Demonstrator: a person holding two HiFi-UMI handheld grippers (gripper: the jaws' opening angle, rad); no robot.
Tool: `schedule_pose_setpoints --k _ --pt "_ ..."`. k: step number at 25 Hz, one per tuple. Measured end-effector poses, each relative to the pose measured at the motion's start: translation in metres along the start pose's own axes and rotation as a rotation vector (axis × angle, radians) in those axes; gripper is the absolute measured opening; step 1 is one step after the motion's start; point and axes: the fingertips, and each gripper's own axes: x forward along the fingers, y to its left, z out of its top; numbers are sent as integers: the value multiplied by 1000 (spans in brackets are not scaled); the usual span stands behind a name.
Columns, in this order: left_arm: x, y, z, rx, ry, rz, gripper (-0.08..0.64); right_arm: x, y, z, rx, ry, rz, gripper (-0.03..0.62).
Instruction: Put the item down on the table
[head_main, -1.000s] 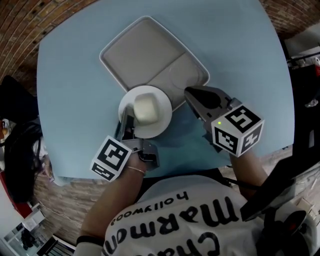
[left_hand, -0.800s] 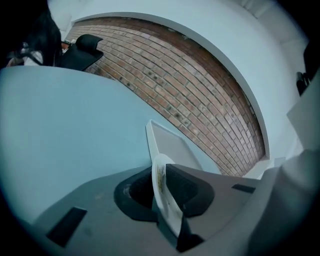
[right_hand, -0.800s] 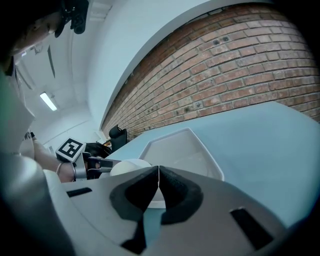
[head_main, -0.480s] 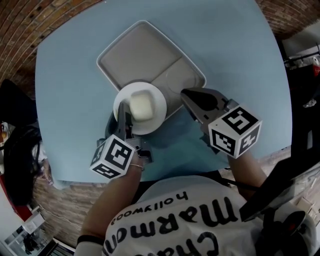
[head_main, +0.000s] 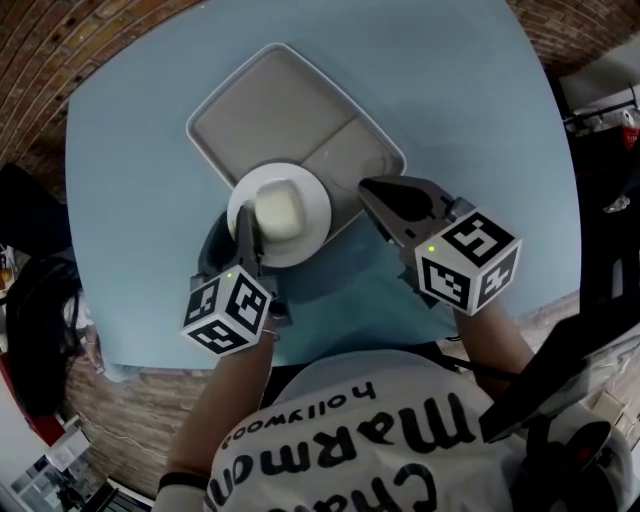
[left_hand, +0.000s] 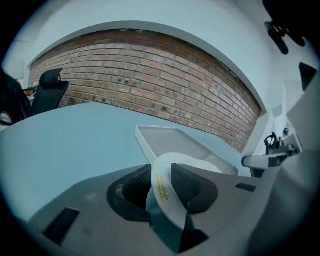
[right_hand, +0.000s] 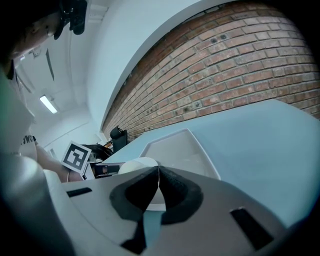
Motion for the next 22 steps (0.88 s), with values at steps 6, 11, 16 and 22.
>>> schedule_pose_setpoints --k 6,11,16,22 --pt "2 -11 -4 87 10 -46 103 0 2 3 0 -4 7 11" --pt "6 -16 -5 96 13 -56 103 1 1 2 0 3 10 11" --pt "9 -23 -7 91 12 -72 103 1 1 2 -5 6 7 11" --pt "9 -24 -7 105 12 -71 104 0 3 2 -13 11 7 11"
